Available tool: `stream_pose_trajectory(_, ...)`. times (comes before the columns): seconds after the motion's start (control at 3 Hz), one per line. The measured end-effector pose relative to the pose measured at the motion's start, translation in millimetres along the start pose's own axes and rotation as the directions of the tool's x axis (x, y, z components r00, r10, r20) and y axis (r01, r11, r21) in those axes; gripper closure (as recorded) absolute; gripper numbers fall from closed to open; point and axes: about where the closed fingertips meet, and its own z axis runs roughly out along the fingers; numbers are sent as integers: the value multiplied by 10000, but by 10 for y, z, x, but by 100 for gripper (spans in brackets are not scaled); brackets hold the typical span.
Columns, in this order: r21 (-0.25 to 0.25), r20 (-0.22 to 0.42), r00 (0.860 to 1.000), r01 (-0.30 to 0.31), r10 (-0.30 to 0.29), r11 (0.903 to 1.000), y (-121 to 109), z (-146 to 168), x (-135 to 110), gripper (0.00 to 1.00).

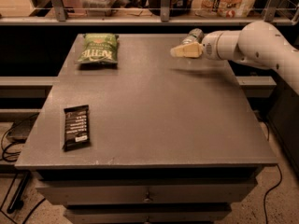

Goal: Move 7up can near rxbar chocolate

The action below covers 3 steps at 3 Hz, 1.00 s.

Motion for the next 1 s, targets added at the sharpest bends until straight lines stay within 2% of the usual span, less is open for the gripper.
stream_pose_trajectory(0.33, -103, 590, 9956, -721, 726, 9973, 24, 373, -56, 0)
stream_pose_trajectory(0.67, 114, 1000, 9870, -1279, 1262, 9917, -36, 669, -90, 0)
stream_pose_trajectory(1.0, 516, 1092, 9840, -1473, 1410, 9877, -148, 751, -75, 0)
